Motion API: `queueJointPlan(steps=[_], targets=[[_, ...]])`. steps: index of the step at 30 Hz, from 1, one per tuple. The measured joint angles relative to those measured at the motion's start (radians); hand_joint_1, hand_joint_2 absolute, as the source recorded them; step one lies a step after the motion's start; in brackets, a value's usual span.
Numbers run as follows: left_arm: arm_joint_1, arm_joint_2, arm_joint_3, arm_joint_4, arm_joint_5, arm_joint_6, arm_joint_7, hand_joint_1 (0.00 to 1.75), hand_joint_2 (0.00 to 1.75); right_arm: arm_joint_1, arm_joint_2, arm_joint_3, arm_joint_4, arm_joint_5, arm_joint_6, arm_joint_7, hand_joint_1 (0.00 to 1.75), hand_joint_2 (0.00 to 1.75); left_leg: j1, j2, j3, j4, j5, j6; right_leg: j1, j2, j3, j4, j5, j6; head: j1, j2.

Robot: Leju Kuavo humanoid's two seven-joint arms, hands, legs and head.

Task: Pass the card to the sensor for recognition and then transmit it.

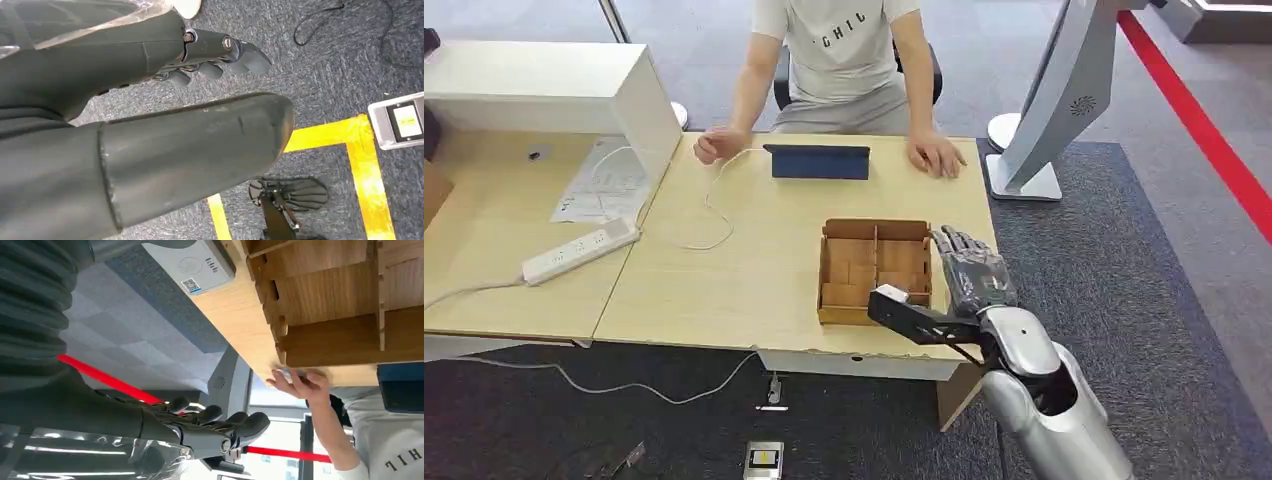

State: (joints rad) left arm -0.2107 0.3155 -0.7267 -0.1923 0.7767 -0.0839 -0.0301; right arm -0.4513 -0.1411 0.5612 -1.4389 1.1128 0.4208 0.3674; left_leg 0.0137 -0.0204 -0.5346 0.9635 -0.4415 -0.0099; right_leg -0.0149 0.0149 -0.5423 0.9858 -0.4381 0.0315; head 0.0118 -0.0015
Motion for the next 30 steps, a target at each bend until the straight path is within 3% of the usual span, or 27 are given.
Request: queueJointPlan(steps=[14, 24, 25, 30], targets=[[-0.053, -0.007, -0.003, -0.002, 0.008, 0.097, -0.073, 0.0, 0.0, 0.027, -0.027, -0.016, -0.078, -0.06, 0.031, 0.003, 0.0, 1.75, 0.0, 0.0, 0.0, 0.0, 0.0, 0.0, 0.0, 0.0, 0.0, 0.0, 0.0, 0.0, 0.0, 0.0], [-0.047, -0.014, 0.003, -0.002, 0.039, 0.118, -0.109, 0.0, 0.0, 0.006, -0.033, -0.027, -0.092, -0.042, 0.031, -0.022, 0.0, 1.75, 0.0, 0.0, 0.0, 0.0, 0.0, 0.0, 0.0, 0.001, -0.001, 0.0, 0.0, 0.0, 0.0, 0.0], [-0.045, -0.014, 0.003, -0.002, 0.041, 0.119, -0.111, 0.0, 1.75, 0.005, -0.033, -0.027, -0.093, -0.041, 0.029, -0.025, 0.0, 1.75, 0.0, 0.0, 0.0, 0.0, 0.0, 0.0, 0.0, 0.001, -0.001, 0.0, 0.0, 0.0, 0.0, 0.0], [-0.036, -0.014, 0.01, -0.002, 0.056, 0.129, -0.145, 0.0, 1.75, 0.005, -0.033, -0.029, -0.094, -0.027, 0.029, -0.039, 0.0, 1.75, 0.0, 0.0, -0.001, 0.0, 0.0, 0.0, 0.0, 0.001, -0.001, 0.0, 0.0, 0.0, 0.0, 0.0]])
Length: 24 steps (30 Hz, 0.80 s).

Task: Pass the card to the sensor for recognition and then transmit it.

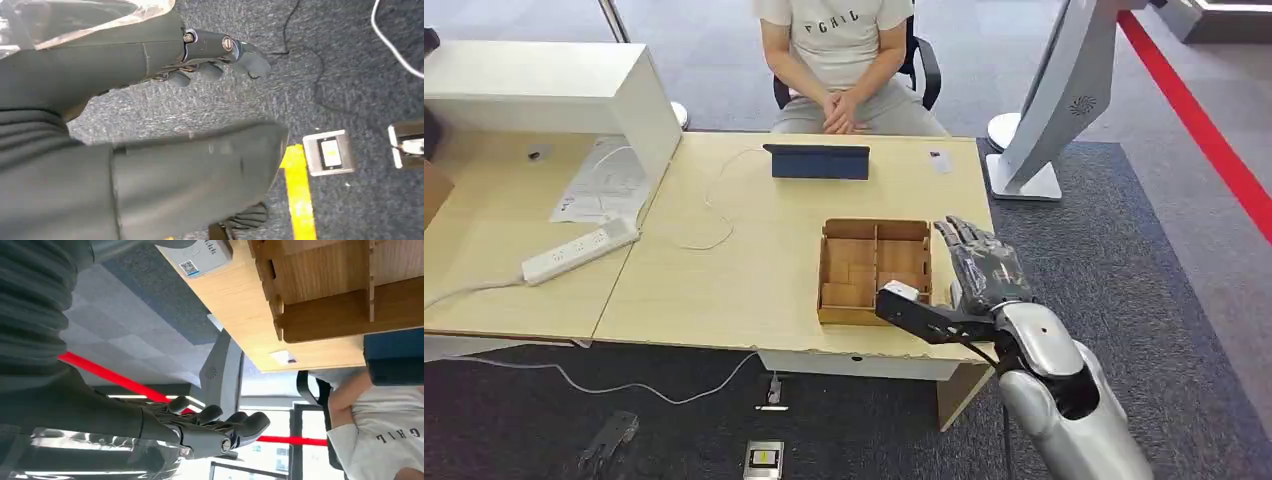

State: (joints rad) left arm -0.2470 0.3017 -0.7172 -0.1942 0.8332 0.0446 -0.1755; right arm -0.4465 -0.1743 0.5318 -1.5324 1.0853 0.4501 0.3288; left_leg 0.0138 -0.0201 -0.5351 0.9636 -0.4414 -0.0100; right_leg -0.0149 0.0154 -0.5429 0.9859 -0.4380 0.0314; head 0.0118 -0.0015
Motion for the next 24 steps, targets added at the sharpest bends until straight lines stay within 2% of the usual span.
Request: queueJointPlan(steps=[6, 13, 24], targets=[[-0.003, 0.009, 0.021, 0.0, 0.016, 0.0, -0.009, 0.0, 1.75, 0.0, 0.003, -0.004, 0.0, 0.005, 0.0, -0.015, 0.0, 1.75, 0.0, 0.0, 0.0, 0.0, 0.0, 0.0, 0.0, 0.0, 0.0, 0.0, 0.0, 0.0, 0.0, 0.0], [0.027, 0.016, 0.029, 0.0, 0.019, -0.003, 0.04, 0.0, 1.75, 0.0, 0.015, -0.003, -0.005, 0.009, 0.005, -0.015, 0.0, 1.75, 0.0, 0.0, 0.0, 0.0, 0.0, 0.0, 0.0, 0.0, 0.0, 0.0, 0.0, 0.0, 0.0, 0.0], [0.079, 0.016, 0.043, 0.003, 0.029, 0.005, 0.06, 0.0, 1.75, 0.081, 0.027, 0.012, -0.127, -0.095, 0.048, 0.027, 0.0, 1.75, 0.0, 0.0, 0.0, 0.0, 0.0, 0.0, 0.0, 0.0, 0.0, 0.0, 0.0, 0.0, 0.0, 0.0]])
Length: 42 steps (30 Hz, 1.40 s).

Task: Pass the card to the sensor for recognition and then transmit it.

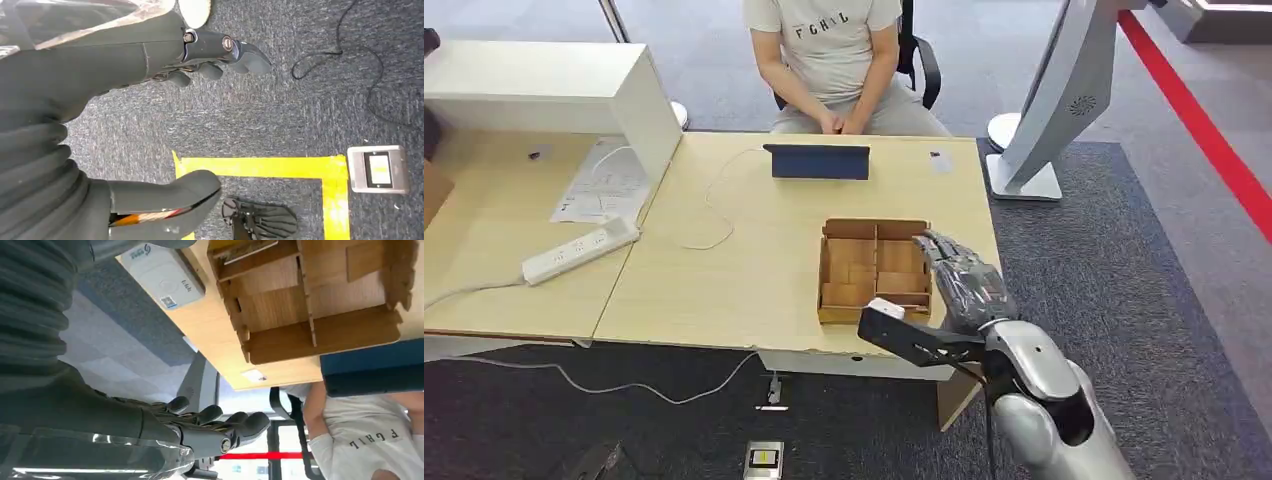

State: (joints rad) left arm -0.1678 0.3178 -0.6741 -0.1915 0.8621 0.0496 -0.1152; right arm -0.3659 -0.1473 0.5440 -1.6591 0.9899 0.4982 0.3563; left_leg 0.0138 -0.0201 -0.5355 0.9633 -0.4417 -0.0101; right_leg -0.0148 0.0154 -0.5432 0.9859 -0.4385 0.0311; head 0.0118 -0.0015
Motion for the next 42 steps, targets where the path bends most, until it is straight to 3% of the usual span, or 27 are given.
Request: queueJointPlan(steps=[9, 14, 20, 30, 42], targets=[[0.007, 0.0, 0.0, 0.0, 0.005, 0.004, -0.003, 0.0, 1.75, 0.051, -0.023, 0.026, -0.067, -0.025, -0.01, 0.024, 0.0, 1.75, 0.0, 0.0, 0.0, 0.0, 0.0, 0.0, 0.0, 0.0, 0.0, 0.0, 0.0, 0.0, 0.0, 0.0], [0.007, -0.003, 0.0, 0.0, 0.003, 0.004, -0.006, 0.0, 1.75, 0.036, -0.025, 0.057, -0.056, 0.067, -0.078, -0.006, 0.0, 1.75, 0.0, 0.0, 0.0, 0.0, 0.0, 0.0, 0.0, 0.0, 0.0, 0.0, 0.0, 0.0, 0.0, 0.0], [0.006, -0.008, 0.0, 0.0, 0.0, 0.004, -0.004, 0.0, 1.75, -0.02, 0.001, 0.077, 0.015, 0.158, -0.121, -0.054, 0.0, 1.75, 0.0, 0.0, 0.0, 0.0, 0.0, 0.0, 0.0, 0.0, 0.0, 0.0, 0.0, 0.0, 0.0, 0.0], [-0.004, -0.011, -0.002, 0.0, -0.014, 0.004, 0.015, 0.0, 1.75, -0.074, 0.039, 0.104, 0.159, 0.214, -0.157, -0.064, 0.0, 1.75, 0.0, -0.001, 0.0, 0.0, 0.0, 0.0, 0.0, 0.0, 0.0, 0.0, 0.0, 0.0, 0.0, 0.0], [-0.009, -0.011, -0.004, 0.0, -0.013, 0.004, 0.039, 0.0, 1.75, -0.063, 0.039, 0.121, 0.198, 0.19, -0.085, -0.029, 0.0, 1.75, 0.0, 0.0, 0.0, 0.0, 0.0, 0.0, 0.0, 0.0, 0.0, 0.0, 0.0, 0.0, 0.0, 0.0]])
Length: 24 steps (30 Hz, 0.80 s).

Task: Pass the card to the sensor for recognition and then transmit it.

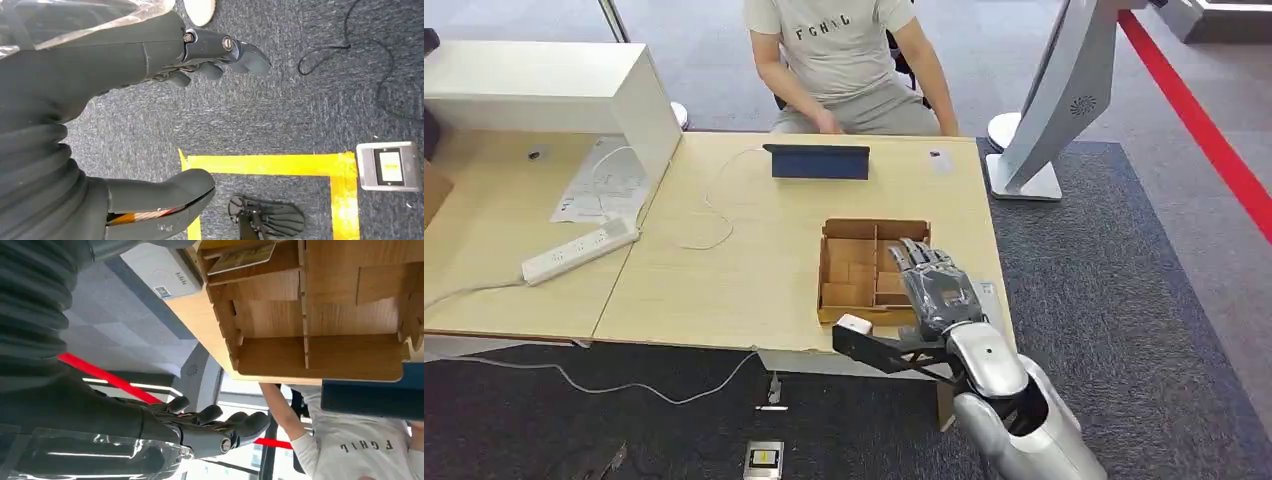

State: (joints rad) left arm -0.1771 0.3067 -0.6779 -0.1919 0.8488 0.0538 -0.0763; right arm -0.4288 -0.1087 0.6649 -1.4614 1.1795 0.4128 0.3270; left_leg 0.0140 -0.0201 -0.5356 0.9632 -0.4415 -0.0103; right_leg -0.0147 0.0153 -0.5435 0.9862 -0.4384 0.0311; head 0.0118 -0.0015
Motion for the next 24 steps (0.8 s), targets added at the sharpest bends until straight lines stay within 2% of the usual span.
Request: queueJointPlan(steps=[7, 14, 24], targets=[[-0.002, 0.0, -0.001, 0.0, 0.001, -0.002, 0.002, 0.0, 1.75, 0.016, -0.009, 0.004, -0.01, -0.005, 0.011, 0.006, 0.0, 1.75, 0.0, 0.0, 0.0, 0.0, 0.0, 0.0, 0.0, 0.0, 0.0, 0.0, 0.0, 0.0, 0.0, 0.0], [-0.001, 0.0, -0.001, 0.0, 0.005, 0.006, 0.009, 0.0, 1.75, 0.014, -0.015, 0.01, -0.01, 0.013, 0.01, -0.018, 0.0, 1.75, 0.0, 0.0, 0.0, 0.0, 0.0, 0.0, 0.0, 0.0, 0.0, 0.0, 0.0, 0.0, 0.0, 0.0], [0.0, 0.0, -0.001, 0.0, 0.005, 0.001, 0.002, 0.0, 1.75, -0.048, 0.022, 0.026, 0.08, 0.034, -0.064, -0.045, 0.0, 1.75, 0.0, 0.0, 0.0, 0.0, 0.0, 0.0, 0.0, 0.0, 0.0, 0.001, 0.0, 0.0, 0.0, 0.0]])
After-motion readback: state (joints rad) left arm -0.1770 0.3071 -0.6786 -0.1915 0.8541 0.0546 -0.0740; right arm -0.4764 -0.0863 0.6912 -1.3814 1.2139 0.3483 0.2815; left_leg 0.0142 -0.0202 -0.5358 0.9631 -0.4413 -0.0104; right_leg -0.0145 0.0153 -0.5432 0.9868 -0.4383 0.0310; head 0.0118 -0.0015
